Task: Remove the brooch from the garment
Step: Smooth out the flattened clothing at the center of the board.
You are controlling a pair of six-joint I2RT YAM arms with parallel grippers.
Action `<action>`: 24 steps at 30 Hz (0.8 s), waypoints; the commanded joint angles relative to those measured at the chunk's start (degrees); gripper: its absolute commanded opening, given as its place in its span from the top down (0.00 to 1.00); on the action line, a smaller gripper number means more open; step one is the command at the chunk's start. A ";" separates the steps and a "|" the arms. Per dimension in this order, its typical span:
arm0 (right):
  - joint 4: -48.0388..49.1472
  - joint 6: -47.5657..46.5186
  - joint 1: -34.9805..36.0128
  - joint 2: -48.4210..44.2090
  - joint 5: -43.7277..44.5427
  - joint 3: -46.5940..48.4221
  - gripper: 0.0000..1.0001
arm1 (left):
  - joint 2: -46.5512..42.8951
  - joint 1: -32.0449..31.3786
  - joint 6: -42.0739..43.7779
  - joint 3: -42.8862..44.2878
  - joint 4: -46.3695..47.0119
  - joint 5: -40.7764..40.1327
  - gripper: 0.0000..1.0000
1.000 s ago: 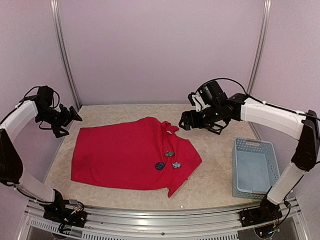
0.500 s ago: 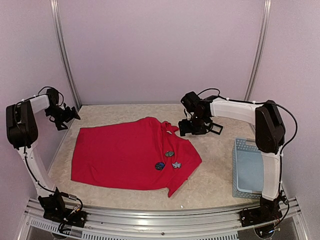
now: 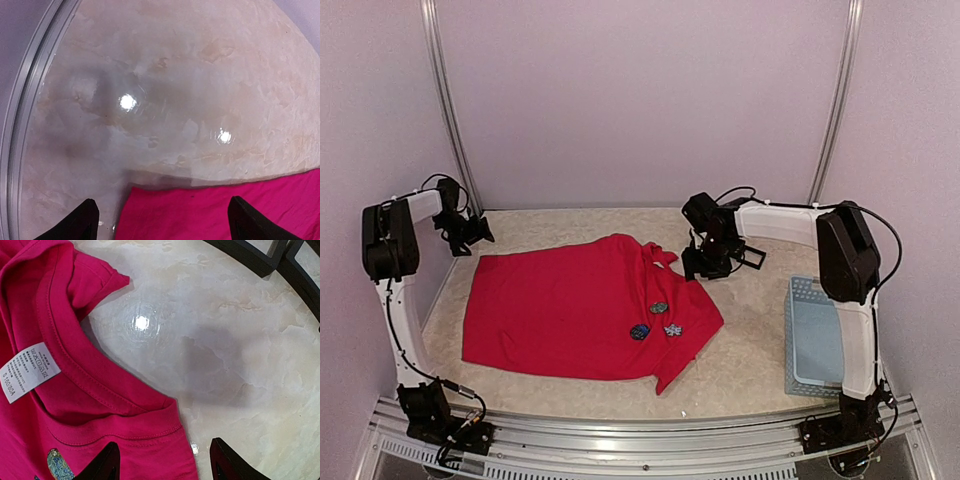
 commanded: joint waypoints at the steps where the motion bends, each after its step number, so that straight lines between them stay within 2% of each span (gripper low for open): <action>1: 0.67 1.04 -1.27 1.85 -2.34 -1.56 0.40 | 2.73 -0.78 1.01 1.45 -1.38 -1.77 0.15; 8: 1.05 0.40 -1.28 3.37 -2.85 -1.14 0.47 | 5.61 -1.83 1.97 3.46 -2.44 -1.77 0.31; 15: 1.88 -1.30 -1.28 5.21 -3.64 -0.39 0.55 | 6.45 -2.01 1.42 3.73 -2.32 -2.45 0.41; 19: 2.50 -1.94 -1.36 5.63 -3.32 0.03 0.60 | 6.60 -2.32 1.54 3.50 -2.28 -2.21 0.53; 22: 3.12 -2.00 -1.57 5.90 -3.62 -0.36 0.69 | 6.56 -2.39 0.90 3.03 -1.73 -0.84 0.60; 24: 3.44 -1.39 -1.78 5.55 -3.07 -0.97 0.81 | 6.36 -2.40 0.23 2.78 -1.27 -0.55 0.72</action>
